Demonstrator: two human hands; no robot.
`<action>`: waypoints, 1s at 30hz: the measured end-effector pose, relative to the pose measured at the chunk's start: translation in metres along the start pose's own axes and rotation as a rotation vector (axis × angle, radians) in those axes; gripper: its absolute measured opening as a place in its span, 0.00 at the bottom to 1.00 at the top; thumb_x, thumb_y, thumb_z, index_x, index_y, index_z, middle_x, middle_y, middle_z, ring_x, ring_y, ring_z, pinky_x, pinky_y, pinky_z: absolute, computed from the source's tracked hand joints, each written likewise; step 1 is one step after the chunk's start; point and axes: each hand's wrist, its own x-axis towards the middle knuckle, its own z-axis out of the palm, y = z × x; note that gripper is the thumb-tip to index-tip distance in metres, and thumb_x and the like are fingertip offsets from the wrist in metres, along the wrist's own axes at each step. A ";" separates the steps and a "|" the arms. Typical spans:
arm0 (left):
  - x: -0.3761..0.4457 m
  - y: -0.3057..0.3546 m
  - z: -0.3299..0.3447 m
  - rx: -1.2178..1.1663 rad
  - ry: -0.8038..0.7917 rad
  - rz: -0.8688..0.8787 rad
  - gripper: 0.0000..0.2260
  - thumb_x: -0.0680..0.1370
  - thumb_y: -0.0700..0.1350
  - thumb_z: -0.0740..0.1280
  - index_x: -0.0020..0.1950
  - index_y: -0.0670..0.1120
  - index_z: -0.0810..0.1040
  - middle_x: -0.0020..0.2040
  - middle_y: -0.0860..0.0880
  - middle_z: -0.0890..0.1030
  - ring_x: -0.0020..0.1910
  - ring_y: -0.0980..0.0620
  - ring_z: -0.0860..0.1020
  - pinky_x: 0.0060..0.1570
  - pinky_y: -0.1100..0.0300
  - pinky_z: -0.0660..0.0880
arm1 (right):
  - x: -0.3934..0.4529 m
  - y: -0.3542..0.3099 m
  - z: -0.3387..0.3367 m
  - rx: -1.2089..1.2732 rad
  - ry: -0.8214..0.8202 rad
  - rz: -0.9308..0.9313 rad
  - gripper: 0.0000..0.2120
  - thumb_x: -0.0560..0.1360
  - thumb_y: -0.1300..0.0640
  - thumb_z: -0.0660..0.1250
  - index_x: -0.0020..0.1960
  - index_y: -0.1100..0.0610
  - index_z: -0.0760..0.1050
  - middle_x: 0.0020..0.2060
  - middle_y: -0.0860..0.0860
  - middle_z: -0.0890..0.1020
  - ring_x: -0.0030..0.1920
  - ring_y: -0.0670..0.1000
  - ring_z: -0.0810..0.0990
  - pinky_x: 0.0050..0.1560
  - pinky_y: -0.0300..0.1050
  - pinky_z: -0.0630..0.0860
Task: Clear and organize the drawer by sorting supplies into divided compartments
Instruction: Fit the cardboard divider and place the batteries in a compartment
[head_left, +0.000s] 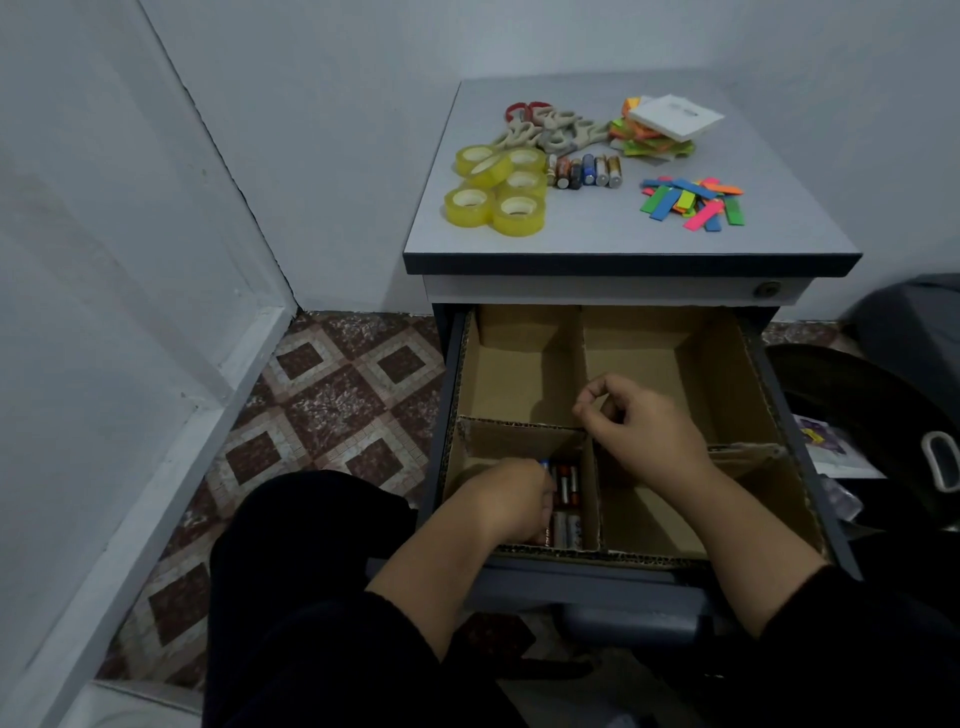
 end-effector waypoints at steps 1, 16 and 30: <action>-0.001 -0.001 0.001 0.000 0.012 -0.004 0.09 0.77 0.42 0.64 0.55 0.42 0.80 0.52 0.43 0.81 0.48 0.46 0.78 0.49 0.56 0.75 | 0.000 0.000 0.000 -0.002 0.001 -0.004 0.02 0.78 0.47 0.62 0.47 0.43 0.72 0.34 0.45 0.77 0.33 0.44 0.74 0.30 0.38 0.67; 0.002 0.002 -0.005 -0.077 -0.114 0.018 0.19 0.75 0.38 0.70 0.65 0.47 0.75 0.64 0.44 0.75 0.59 0.45 0.76 0.53 0.56 0.73 | -0.002 -0.001 -0.002 0.015 -0.003 -0.013 0.02 0.78 0.48 0.62 0.48 0.44 0.72 0.33 0.45 0.75 0.32 0.43 0.72 0.29 0.37 0.62; -0.002 -0.003 -0.002 -0.231 -0.043 -0.002 0.10 0.73 0.35 0.69 0.48 0.44 0.70 0.36 0.52 0.70 0.32 0.56 0.70 0.29 0.65 0.66 | -0.004 -0.001 -0.003 -0.004 -0.009 -0.007 0.02 0.79 0.47 0.62 0.49 0.43 0.72 0.34 0.45 0.76 0.33 0.43 0.73 0.29 0.36 0.63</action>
